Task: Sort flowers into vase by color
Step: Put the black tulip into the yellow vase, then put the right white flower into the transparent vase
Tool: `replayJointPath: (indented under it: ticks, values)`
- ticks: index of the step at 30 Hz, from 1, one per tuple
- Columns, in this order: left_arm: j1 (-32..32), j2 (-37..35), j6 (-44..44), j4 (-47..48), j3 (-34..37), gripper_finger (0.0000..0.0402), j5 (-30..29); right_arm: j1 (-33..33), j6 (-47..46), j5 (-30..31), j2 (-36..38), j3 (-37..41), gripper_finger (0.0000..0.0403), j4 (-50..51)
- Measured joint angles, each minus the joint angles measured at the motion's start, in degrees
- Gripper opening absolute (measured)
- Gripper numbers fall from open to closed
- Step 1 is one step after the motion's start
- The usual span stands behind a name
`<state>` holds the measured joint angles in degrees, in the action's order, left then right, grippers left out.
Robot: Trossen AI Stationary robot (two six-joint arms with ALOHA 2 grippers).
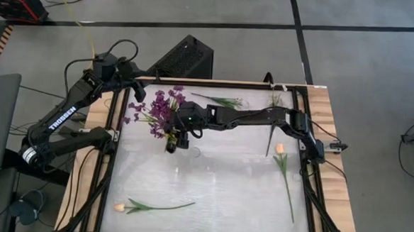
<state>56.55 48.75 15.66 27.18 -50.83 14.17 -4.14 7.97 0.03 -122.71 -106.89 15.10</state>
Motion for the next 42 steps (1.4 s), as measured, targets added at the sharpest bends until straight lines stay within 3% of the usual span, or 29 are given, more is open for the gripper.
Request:
replayJointPath:
  ticks: [15, 30, 36, 39, 42]
  values:
    - [0.0, 0.0, 0.2, 0.3, 0.0, 0.0173, 0.0, -0.5, 7.0, -0.2, 2.7, 0.0, 0.0221, 9.8]
    - [0.0, 0.0, 0.2, 0.5, 0.0, 0.0173, -2.0, -1.0, 2.2, -0.1, 14.5, 0.0, 0.0221, 35.5]
    - [0.0, -1.1, -0.3, 0.9, -0.6, 0.0173, -8.5, -1.0, -0.2, -0.1, 18.9, 0.0, 0.0221, 46.6]
    - [0.0, -2.7, -0.5, -0.5, -2.9, 0.0173, -6.3, -1.2, -3.7, -0.1, 19.9, 0.0, 0.0221, 51.8]
    - [0.0, -4.8, -3.4, -6.7, -4.6, 0.0173, -0.2, -1.3, -5.6, -0.1, 20.3, 0.0, 0.0221, 57.8]
